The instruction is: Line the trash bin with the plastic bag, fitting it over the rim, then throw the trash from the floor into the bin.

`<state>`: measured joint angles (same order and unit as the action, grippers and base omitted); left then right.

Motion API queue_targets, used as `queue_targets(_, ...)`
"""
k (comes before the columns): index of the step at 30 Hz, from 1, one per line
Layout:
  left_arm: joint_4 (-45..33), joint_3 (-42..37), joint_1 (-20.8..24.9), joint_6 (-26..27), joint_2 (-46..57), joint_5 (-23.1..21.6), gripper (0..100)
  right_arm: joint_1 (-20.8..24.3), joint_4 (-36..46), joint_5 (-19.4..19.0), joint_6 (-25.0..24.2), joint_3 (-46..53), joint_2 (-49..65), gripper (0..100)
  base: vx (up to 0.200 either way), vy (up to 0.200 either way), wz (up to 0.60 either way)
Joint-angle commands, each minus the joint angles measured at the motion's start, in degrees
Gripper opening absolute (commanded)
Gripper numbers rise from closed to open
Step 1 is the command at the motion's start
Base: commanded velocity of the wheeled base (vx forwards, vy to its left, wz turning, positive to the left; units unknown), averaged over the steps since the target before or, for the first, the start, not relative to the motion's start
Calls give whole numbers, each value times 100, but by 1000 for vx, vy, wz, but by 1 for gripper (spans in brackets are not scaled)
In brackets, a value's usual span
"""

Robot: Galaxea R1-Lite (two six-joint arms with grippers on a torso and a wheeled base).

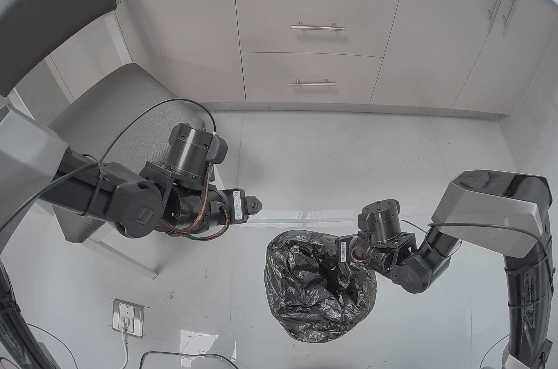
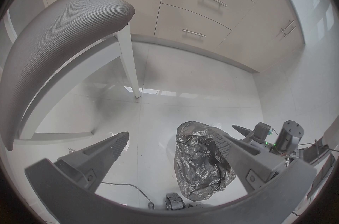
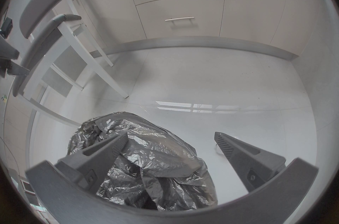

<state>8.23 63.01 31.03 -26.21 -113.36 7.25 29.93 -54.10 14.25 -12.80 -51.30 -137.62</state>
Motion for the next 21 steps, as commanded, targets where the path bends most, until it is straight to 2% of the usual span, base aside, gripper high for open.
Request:
queue_targets(1,3,18,-9,-7,-55,4,100,13,31,-1,6,-170,-415,100,0,0,0)
queue_targets(13,3,44,-9,-7,-151,4,100,-233,66,-1,181,-636,-942,100,0,0,0)
queue_targets(21,3,44,0,-7,-169,4,100,-286,471,-1,199,-987,-977,100,0,0,0)
